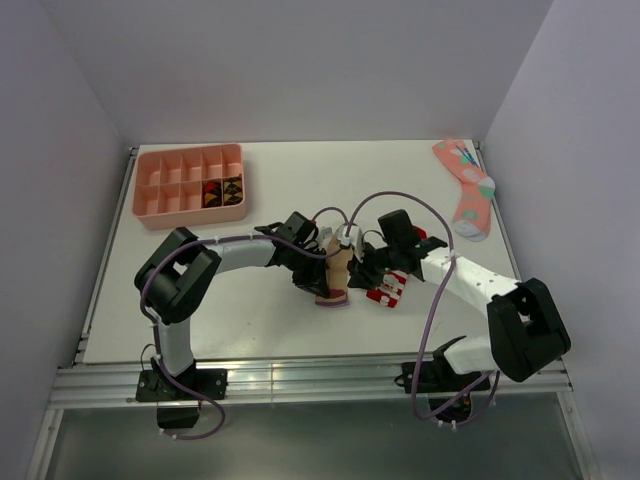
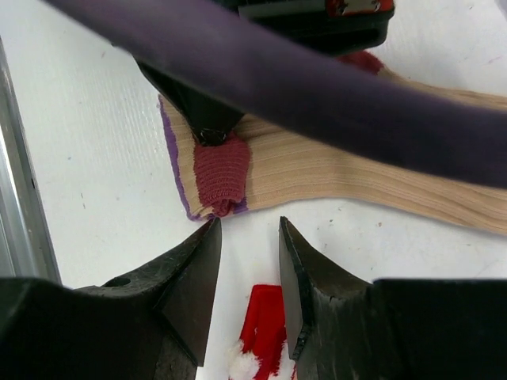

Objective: Roll the socks
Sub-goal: Roll the sock at the center of the board.

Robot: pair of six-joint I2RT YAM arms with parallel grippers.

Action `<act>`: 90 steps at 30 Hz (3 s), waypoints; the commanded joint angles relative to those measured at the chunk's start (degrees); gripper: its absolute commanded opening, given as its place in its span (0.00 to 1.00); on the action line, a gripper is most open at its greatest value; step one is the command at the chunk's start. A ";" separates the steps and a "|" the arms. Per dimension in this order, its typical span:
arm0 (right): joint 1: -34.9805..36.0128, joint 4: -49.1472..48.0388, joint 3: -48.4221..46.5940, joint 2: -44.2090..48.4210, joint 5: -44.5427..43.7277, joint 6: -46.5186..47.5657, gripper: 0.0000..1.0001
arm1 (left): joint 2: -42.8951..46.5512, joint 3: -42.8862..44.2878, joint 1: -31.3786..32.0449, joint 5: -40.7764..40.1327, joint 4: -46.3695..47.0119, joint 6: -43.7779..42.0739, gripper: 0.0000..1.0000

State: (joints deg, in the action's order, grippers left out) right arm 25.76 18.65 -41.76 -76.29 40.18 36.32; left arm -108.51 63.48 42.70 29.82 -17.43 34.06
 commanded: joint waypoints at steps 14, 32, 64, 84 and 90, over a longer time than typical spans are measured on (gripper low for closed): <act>5.26 7.88 -4.21 -5.71 0.86 8.95 0.43 | -3.11 -1.08 0.37 -4.33 -5.86 -2.86 0.00; 7.20 6.57 -2.36 -3.51 -0.55 7.63 0.43 | -3.20 -1.08 0.37 -4.51 -6.30 -3.13 0.00; 11.95 5.86 -2.71 -5.88 -6.08 6.22 0.42 | -4.78 -0.12 0.90 -3.63 -6.74 -3.74 0.00; 13.88 9.91 -9.31 -15.64 -11.70 1.92 0.39 | -3.82 -0.47 0.90 -3.11 -5.69 -2.78 0.00; 13.70 10.52 -8.25 -15.99 -12.94 -0.01 0.32 | -3.73 -0.11 0.90 -2.58 -4.81 -1.72 0.03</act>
State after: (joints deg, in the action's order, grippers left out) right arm 39.03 26.22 -49.93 -90.28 31.35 38.65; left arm -109.73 64.95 42.61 30.87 -18.85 33.76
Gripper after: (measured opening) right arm 0.342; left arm 0.143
